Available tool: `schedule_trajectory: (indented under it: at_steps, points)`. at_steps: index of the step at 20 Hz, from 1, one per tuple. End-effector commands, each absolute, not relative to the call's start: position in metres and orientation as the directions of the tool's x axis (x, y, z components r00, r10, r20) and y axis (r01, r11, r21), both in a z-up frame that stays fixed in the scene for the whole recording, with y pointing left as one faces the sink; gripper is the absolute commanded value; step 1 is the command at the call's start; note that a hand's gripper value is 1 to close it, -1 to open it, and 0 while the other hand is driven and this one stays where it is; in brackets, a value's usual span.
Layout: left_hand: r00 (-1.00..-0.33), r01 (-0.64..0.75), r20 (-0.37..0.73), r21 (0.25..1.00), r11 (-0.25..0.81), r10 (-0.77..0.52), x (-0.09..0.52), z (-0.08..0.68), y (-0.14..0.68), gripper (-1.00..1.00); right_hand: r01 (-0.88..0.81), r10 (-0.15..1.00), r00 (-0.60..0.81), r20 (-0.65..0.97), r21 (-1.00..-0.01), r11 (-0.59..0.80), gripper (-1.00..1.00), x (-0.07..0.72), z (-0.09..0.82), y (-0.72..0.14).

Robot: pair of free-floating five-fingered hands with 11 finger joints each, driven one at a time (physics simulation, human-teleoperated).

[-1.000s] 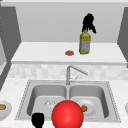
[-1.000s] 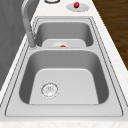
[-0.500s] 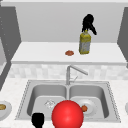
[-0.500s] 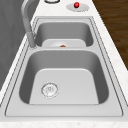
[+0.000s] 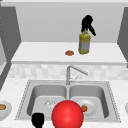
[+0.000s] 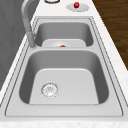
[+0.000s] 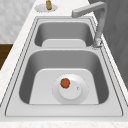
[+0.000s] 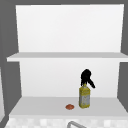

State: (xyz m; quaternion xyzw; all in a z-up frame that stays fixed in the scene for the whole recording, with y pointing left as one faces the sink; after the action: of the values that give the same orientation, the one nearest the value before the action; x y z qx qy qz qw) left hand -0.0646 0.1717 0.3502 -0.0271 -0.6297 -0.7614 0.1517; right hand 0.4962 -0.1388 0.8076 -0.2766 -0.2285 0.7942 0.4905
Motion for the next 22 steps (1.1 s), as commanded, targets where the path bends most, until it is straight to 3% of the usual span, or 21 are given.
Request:
schedule_trajectory:
  at_steps: [1,13,22]
  points:
    - [-0.953,0.265,0.232,0.951,-0.161,-0.197,-0.065,0.350,0.172,0.00,-0.651,0.906,-0.365,-0.216,-0.636,-0.414,-1.00,0.494,0.804,-0.135]
    - [-0.953,0.265,0.232,0.951,-0.161,-0.197,-0.065,0.350,0.172,0.00,-0.601,0.888,-0.386,-0.249,-0.663,-0.447,-1.00,0.494,0.807,-0.131]
    - [-0.953,0.265,0.232,0.951,-0.161,-0.197,-0.065,0.350,0.172,0.00,-0.621,0.890,-0.389,-0.239,-0.646,-0.444,-1.00,0.541,0.804,-0.120]
